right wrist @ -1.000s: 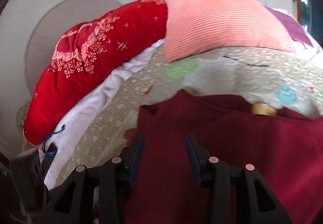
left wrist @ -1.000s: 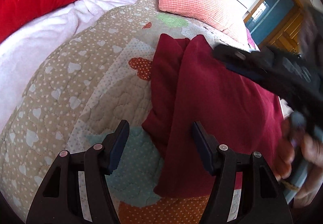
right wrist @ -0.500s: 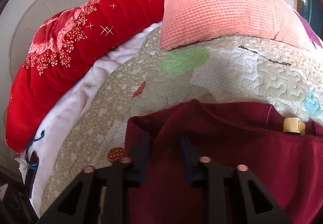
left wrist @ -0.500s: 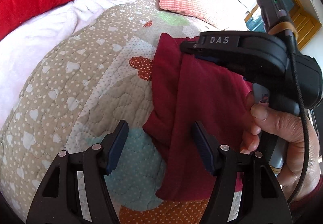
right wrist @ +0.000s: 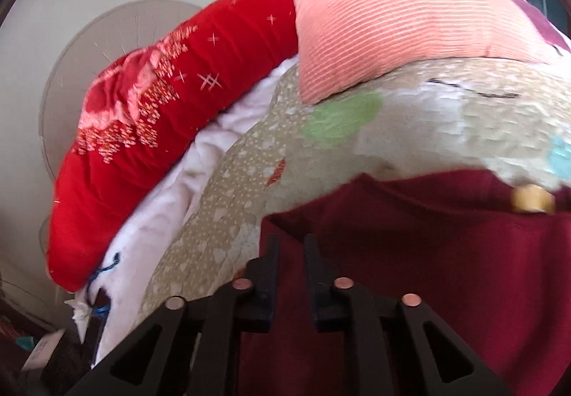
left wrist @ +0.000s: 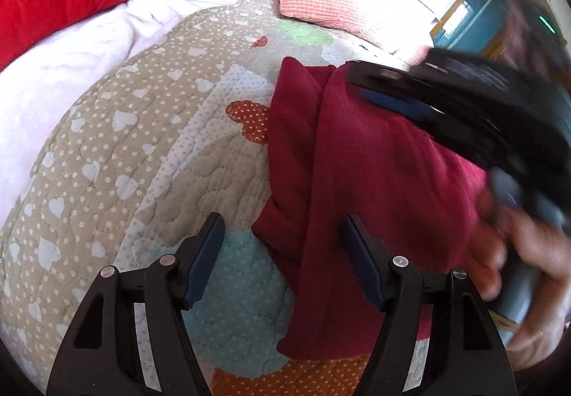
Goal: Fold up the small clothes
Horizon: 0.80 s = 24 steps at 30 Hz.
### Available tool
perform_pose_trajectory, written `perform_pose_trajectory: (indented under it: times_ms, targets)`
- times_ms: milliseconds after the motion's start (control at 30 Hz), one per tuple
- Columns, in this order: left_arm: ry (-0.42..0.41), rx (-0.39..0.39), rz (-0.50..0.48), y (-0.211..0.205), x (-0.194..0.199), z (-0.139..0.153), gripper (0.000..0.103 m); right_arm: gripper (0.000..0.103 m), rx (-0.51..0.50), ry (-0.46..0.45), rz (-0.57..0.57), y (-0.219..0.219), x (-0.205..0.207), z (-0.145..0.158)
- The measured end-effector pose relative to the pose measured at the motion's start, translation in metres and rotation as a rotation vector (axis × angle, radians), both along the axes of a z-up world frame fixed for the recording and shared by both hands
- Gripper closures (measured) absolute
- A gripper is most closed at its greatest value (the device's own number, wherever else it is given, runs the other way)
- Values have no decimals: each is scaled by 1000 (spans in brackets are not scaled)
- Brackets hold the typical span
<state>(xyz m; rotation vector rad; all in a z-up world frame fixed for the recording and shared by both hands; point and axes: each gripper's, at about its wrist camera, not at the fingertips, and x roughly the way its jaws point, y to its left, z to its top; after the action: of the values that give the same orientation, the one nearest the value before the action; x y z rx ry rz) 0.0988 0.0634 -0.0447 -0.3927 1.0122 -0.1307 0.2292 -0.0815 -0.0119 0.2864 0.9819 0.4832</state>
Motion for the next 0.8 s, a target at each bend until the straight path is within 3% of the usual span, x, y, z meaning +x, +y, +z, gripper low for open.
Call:
perform_pose_trajectory:
  times_ms: [67,233,367,533,667,700,767,800]
  targets:
    - [-4,-3,1,1,0,0,34,62,-15,-25,-18,-18,-17,7]
    - [-13,3,-6,1,-4,-1,34,62,-148,-88,-93,-89,-71,14]
    - [-21,17,-2,-3,-7,-1,33,62,-257,-135,-231,-162,-118,20]
    - [-41,32,5,-10,-11,-4,32,58,-300,-116,-401,-240,-158,18]
    - [-58,35,9,-11,-14,-5,32,58,-281,-57,-392,-258,-169,-1]
    - [-61,32,9,-10,-15,-5,32,60,-277,-63,-385,-258,-171,-4]
    - [-64,25,10,-8,-15,-5,32,80,-306,-95,-370,-256,-176,-5]
    - [-65,20,11,-8,-15,-5,32,82,-322,-103,-361,-256,-178,-5]
